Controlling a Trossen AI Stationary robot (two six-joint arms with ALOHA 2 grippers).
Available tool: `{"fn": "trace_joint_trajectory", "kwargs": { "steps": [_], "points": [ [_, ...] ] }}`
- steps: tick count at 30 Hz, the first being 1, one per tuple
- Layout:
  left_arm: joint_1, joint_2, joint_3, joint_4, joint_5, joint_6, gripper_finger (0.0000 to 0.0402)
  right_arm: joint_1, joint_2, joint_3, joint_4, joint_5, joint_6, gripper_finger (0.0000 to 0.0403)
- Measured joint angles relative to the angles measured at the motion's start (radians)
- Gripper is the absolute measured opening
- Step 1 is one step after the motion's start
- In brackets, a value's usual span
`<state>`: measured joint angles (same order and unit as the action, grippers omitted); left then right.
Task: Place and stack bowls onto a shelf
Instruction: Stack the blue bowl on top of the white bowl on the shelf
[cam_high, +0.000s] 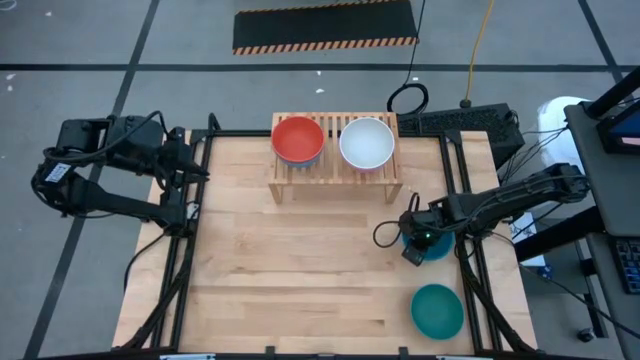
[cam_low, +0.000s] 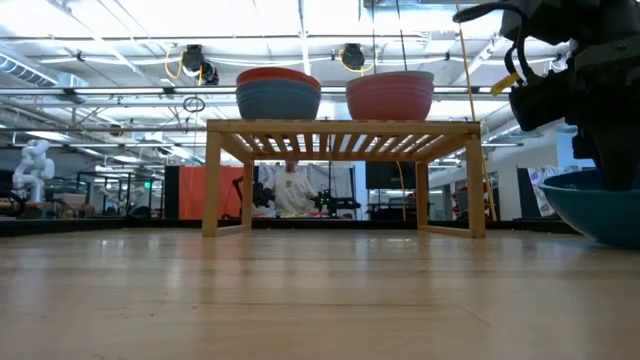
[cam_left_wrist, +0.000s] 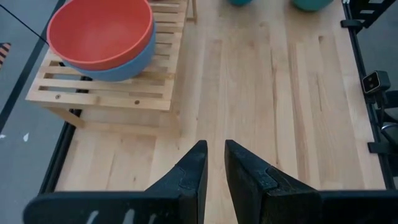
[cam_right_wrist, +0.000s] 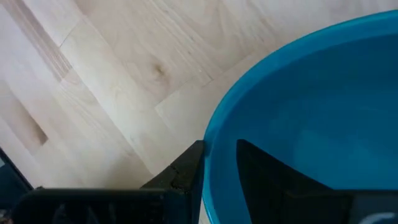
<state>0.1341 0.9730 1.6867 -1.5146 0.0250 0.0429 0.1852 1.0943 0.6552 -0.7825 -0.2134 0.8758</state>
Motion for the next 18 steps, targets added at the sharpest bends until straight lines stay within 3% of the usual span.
{"fn": "trace_joint_trajectory", "kwargs": {
  "steps": [7, 18],
  "points": [
    [0.0, 0.0, 0.0, 0.0, 0.0, 0.0, 0.0063, 0.0, 0.0, 0.0, 0.052, -0.079, 0.001, 0.0086],
    [0.0, 0.0, 0.0, 0.0, 0.0, -0.001, 0.0063, 0.0, 0.0, 0.0, 0.056, -0.048, -0.006, 0.0086]
  ]
}}
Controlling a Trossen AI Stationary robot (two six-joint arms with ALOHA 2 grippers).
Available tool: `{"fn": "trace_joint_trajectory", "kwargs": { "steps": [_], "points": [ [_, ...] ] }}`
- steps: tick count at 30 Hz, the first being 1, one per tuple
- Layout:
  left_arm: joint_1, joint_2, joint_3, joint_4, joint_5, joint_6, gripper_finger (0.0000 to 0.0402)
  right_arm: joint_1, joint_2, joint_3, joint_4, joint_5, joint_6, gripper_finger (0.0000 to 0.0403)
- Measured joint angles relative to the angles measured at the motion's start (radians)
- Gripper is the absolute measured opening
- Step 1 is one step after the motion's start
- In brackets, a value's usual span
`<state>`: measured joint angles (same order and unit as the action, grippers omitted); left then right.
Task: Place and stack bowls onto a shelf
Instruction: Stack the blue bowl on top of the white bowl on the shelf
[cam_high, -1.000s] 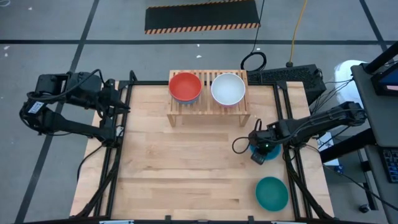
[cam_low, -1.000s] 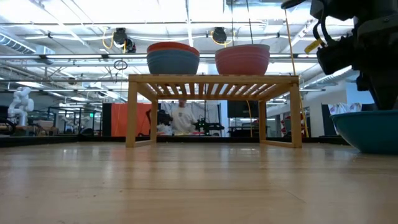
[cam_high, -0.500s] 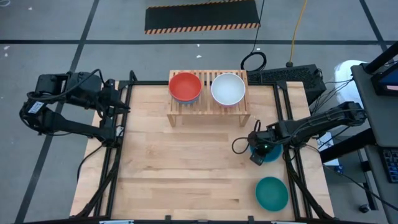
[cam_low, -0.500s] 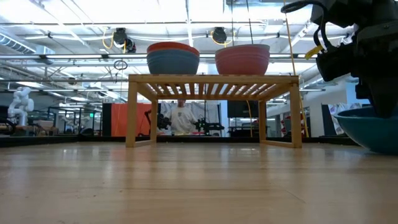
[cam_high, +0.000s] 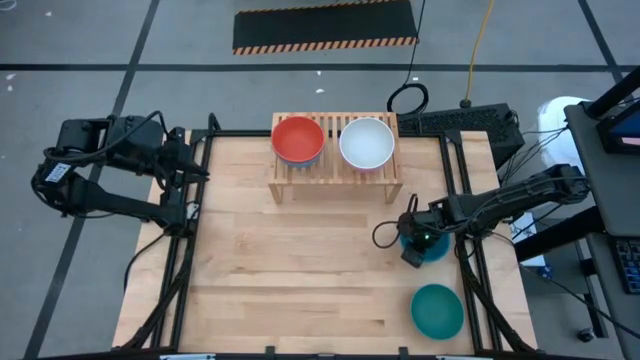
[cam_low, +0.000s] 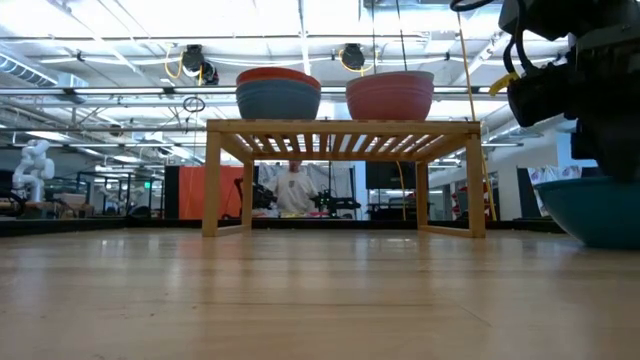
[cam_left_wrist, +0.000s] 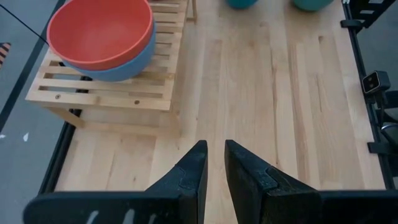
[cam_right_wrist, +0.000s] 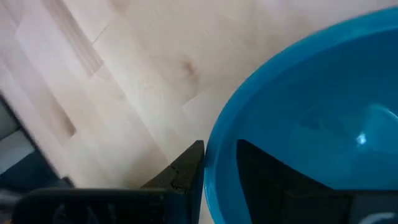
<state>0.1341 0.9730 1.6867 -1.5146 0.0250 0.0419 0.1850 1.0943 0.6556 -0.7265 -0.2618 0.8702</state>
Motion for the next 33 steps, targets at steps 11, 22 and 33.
{"fn": "trace_joint_trajectory", "kwargs": {
  "steps": [11, 22, 33],
  "points": [
    [0.0, 0.0, 0.0, 0.0, 0.001, -0.007, 0.0063, 0.0, 0.0, 0.0, -0.003, 0.081, -0.046, 0.0086],
    [0.0, 0.0, 0.0, 0.0, 0.004, -0.024, 0.0063, 0.0, -0.002, 0.003, 0.006, 0.08, -0.104, 0.0017],
    [0.0, 0.0, 0.0, 0.0, 0.004, -0.025, 0.0063, 0.0, 0.0, 0.001, 0.071, 0.134, -0.101, 0.0013]
  ]
}}
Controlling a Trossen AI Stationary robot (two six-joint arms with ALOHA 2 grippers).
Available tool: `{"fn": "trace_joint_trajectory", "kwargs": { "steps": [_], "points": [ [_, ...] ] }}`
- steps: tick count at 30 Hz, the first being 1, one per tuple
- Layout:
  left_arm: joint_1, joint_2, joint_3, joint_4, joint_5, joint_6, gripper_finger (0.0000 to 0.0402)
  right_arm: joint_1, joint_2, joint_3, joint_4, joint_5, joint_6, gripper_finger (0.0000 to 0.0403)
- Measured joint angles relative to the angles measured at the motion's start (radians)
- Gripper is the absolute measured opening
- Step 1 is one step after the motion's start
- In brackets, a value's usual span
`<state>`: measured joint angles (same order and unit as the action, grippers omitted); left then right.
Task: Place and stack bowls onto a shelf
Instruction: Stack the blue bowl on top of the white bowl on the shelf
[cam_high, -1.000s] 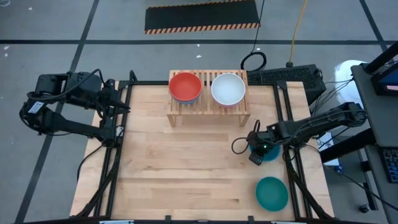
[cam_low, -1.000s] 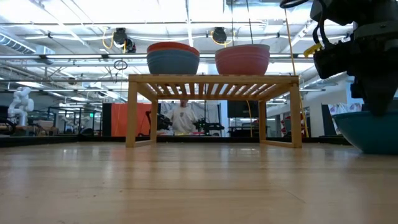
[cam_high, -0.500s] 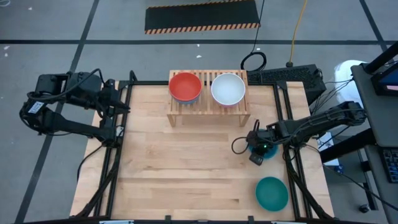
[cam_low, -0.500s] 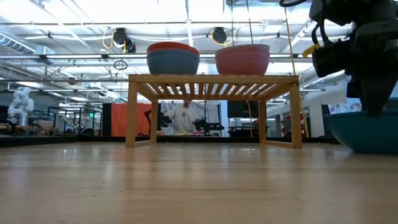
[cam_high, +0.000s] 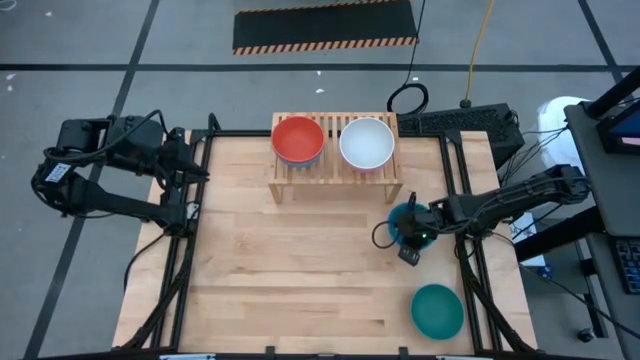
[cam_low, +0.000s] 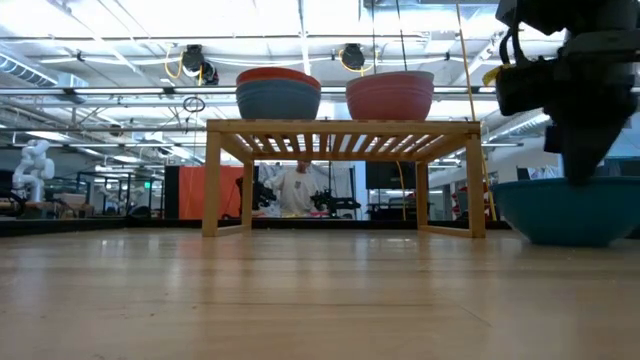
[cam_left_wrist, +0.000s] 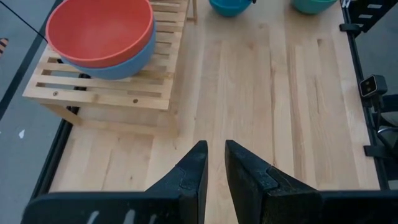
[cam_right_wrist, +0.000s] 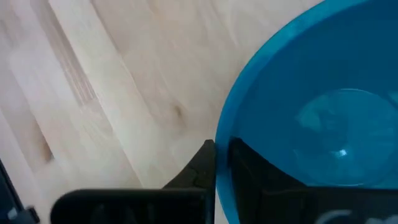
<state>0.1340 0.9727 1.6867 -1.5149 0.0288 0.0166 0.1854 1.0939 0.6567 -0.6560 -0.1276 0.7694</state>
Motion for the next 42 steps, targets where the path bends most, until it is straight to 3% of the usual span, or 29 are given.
{"fn": "trace_joint_trajectory", "kwargs": {
  "steps": [8, 17, 30, 42],
  "points": [
    [0.0, 0.0, 0.0, 0.0, 0.0, 0.0, 0.0063, 0.0, -0.006, 0.0, 0.124, -0.005, -0.003, 0.0011],
    [0.0, 0.0, 0.0, 0.0, 0.0, 0.001, 0.0063, 0.0, -0.006, 0.019, 0.126, -0.03, -0.024, 0.001],
    [0.0, 0.0, 0.0, 0.0, 0.0, 0.001, 0.0063, 0.004, -0.005, 0.241, 0.021, 0.083, -0.121, 0.0005],
    [0.0, 0.0, 0.0, 0.0, 0.0, 0.001, 0.0063, 0.093, -0.005, 0.433, -0.093, 0.133, -0.108, 0.0005]
  ]
}}
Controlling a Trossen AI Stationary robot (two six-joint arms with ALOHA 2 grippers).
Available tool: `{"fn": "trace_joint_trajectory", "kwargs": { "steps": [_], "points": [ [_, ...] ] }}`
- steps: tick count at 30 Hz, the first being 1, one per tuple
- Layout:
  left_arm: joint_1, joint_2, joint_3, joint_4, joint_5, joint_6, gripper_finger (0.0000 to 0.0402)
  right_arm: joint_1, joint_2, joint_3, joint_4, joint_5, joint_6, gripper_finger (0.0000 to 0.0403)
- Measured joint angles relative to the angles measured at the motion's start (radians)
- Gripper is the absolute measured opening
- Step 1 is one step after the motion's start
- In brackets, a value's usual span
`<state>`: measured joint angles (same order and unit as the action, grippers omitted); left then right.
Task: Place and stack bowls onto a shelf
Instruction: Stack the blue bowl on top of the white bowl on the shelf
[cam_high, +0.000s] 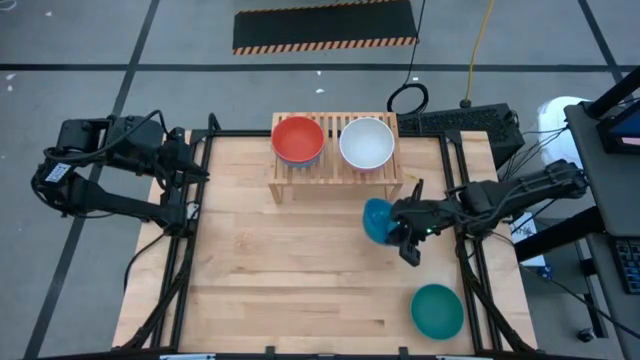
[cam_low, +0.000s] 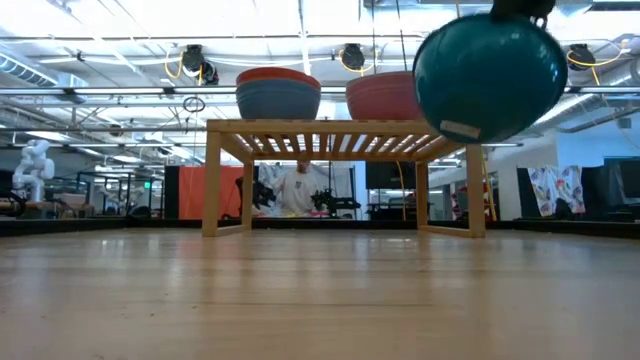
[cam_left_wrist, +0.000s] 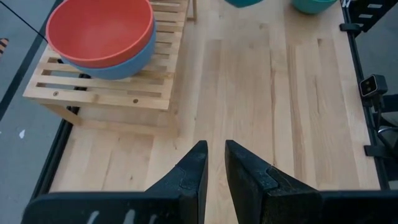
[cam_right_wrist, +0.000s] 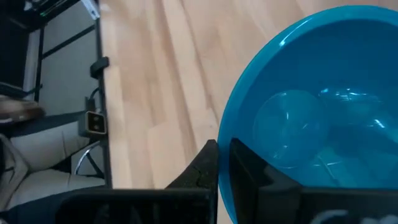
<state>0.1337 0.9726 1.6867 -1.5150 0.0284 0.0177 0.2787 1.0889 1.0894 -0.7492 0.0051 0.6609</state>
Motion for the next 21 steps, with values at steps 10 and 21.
{"fn": "trace_joint_trajectory", "kwargs": {
  "steps": [10, 21],
  "points": [
    [0.0, 0.0, 0.0, 0.0, 0.0, 0.0, 0.0063, 0.045, 0.0, 0.088, -0.043, 0.062, 0.001, 0.0005],
    [0.0, 0.0, 0.0, 0.0, 0.0, -0.026, 0.0063, 0.044, 0.0, 0.245, -0.108, 0.221, -0.119, 0.0005]
  ]
}}
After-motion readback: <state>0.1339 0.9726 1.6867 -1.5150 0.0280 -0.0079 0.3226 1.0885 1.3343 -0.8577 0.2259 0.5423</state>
